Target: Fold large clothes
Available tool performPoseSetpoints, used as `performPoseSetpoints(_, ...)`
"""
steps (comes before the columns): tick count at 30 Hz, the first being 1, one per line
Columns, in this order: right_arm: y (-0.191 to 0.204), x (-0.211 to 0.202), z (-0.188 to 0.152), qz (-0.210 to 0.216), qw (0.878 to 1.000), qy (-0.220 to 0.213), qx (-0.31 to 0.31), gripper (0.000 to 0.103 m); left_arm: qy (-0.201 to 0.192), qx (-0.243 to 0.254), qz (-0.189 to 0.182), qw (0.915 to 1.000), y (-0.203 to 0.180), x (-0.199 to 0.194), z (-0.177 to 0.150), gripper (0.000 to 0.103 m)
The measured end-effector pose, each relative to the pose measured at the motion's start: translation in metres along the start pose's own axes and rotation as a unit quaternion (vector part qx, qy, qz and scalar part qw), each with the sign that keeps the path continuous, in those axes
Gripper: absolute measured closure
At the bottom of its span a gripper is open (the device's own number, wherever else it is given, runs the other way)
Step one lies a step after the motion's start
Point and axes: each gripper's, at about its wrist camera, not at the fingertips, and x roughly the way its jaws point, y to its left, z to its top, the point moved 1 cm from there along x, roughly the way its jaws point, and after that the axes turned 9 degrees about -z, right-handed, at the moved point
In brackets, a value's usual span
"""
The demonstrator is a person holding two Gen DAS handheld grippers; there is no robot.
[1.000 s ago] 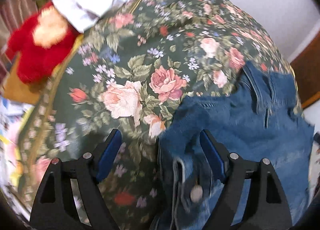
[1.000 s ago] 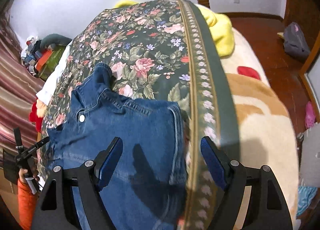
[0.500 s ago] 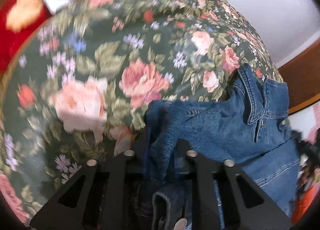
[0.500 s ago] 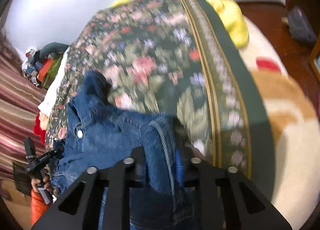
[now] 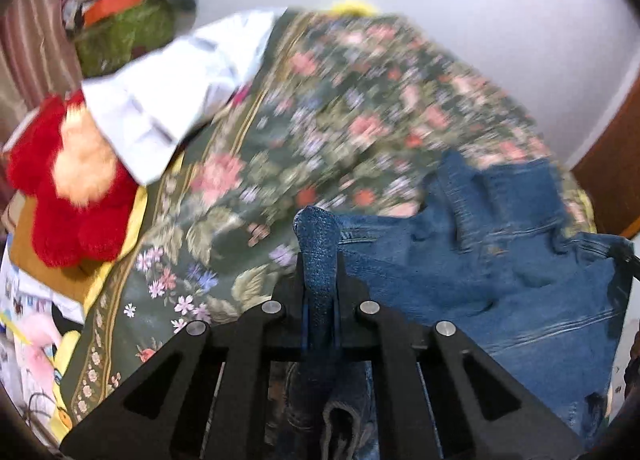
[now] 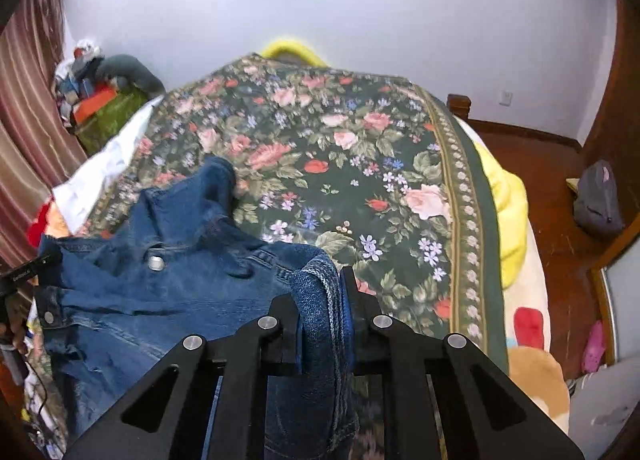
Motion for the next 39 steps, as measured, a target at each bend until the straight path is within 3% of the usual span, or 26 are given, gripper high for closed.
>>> performPoseSetpoints(4,-0.002,0.042,-0.015,-0.039,0.998,0.039,-0.023,0.09,0.034,-0.015,0.015,0.9992,0.027,0.036,-0.011,0.087)
performPoseSetpoints(6,-0.004,0.06,-0.025,-0.041,0.997,0.061,-0.035,0.087,0.046,-0.007,0.033,0.9984,0.035,0.049,-0.016,0.07)
performPoseSetpoints(8,-0.004,0.064,-0.03,-0.046,0.997,0.05,-0.046,0.082,0.048,-0.003,0.036,0.9982,0.038,0.055,-0.02,0.065)
performPoseSetpoints(10,-0.002,0.062,-0.033,-0.098,0.992,0.032,-0.068,0.056,0.047,-0.003,0.032,0.9984,0.04,0.057,-0.02,0.064)
performPoseSetpoints(11,-0.001,0.061,-0.034,-0.129,0.988,0.024,-0.078,0.031,0.046,-0.005,0.032,0.9984,0.04,0.057,-0.02,0.063)
performPoseSetpoints(12,-0.001,0.061,-0.035,-0.146,0.985,0.014,-0.086,0.025,0.047,-0.003,0.035,0.9983,0.04,0.057,-0.021,0.063)
performPoseSetpoints(14,-0.008,0.061,-0.036,-0.129,0.988,0.018,-0.079,0.025,0.049,0.006,0.044,0.9978,0.036,0.059,-0.019,0.061)
performPoseSetpoints(17,-0.019,0.056,-0.035,-0.102,0.993,0.042,-0.05,0.025,0.043,0.016,0.073,0.9962,0.033,0.055,-0.018,0.046)
performPoseSetpoints(19,-0.021,0.043,-0.035,-0.092,0.994,0.043,-0.043,0.025,0.037,0.013,0.081,0.9959,0.034,0.045,-0.019,0.044)
performPoseSetpoints(23,-0.018,0.007,-0.034,-0.078,0.995,0.025,-0.05,0.025,0.032,0.001,0.065,0.9974,0.029,0.017,-0.025,0.044)
performPoseSetpoints(35,-0.003,-0.16,-0.049,0.0,0.996,-0.073,-0.042,0.025,-0.063,0.086,0.029,0.9939,-0.037,-0.133,-0.051,0.044)
performPoseSetpoints(39,0.003,-0.203,-0.064,0.026,0.995,-0.089,-0.043,0.024,-0.065,0.099,-0.004,0.993,-0.048,-0.169,-0.071,0.042)
